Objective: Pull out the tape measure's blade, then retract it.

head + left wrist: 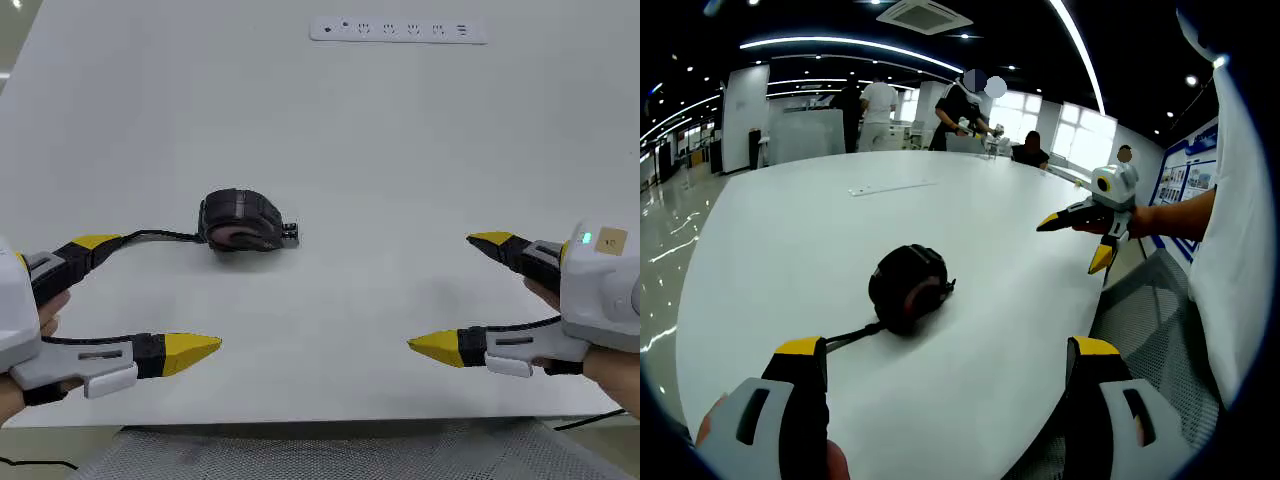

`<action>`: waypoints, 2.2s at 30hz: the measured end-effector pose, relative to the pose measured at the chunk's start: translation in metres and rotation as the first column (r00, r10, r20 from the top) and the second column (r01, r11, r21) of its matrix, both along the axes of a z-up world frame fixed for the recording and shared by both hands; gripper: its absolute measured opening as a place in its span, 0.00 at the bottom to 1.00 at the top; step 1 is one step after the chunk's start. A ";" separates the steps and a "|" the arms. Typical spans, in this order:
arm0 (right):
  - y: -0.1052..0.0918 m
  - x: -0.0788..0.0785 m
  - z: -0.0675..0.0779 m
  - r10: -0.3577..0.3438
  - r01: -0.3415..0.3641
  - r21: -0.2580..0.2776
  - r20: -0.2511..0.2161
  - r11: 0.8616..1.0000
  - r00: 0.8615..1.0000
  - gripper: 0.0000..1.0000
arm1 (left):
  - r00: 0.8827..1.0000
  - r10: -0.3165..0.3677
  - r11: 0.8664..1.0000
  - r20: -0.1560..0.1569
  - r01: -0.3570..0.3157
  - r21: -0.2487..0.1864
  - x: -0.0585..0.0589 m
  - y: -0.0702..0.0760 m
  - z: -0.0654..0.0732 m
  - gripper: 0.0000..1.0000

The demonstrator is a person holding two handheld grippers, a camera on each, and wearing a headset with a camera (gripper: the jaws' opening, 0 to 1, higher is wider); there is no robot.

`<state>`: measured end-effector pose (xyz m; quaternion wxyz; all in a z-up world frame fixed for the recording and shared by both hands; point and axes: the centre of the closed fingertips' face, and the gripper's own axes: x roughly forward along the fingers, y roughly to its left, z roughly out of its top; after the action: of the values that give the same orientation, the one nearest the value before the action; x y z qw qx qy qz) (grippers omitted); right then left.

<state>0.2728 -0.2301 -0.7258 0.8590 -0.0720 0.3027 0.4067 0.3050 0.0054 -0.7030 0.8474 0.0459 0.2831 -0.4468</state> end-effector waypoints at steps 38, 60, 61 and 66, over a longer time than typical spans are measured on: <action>0.016 0.033 -0.007 0.111 -0.111 -0.026 0.005 0.993 0.994 0.90 | 0.989 -0.145 0.988 -0.005 0.145 0.048 0.031 -0.015 -0.006 0.87; 0.045 0.064 -0.020 0.231 -0.230 -0.049 0.003 0.972 0.973 0.88 | 0.940 -0.341 0.930 -0.020 0.340 0.137 0.056 -0.041 -0.031 0.78; 0.046 0.066 -0.020 0.235 -0.234 -0.050 0.006 0.971 0.972 0.87 | 0.938 -0.346 0.928 -0.024 0.346 0.140 0.057 -0.041 -0.032 0.77; 0.054 0.069 -0.023 0.262 -0.262 -0.047 -0.003 0.964 0.965 0.84 | 0.932 -0.362 0.919 -0.026 0.362 0.157 0.064 -0.042 -0.037 0.73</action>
<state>0.3415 -0.1761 -0.7490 0.7963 -0.1323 0.2987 0.5091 0.3694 -0.0369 -0.7397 0.7443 0.1658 0.3032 -0.5715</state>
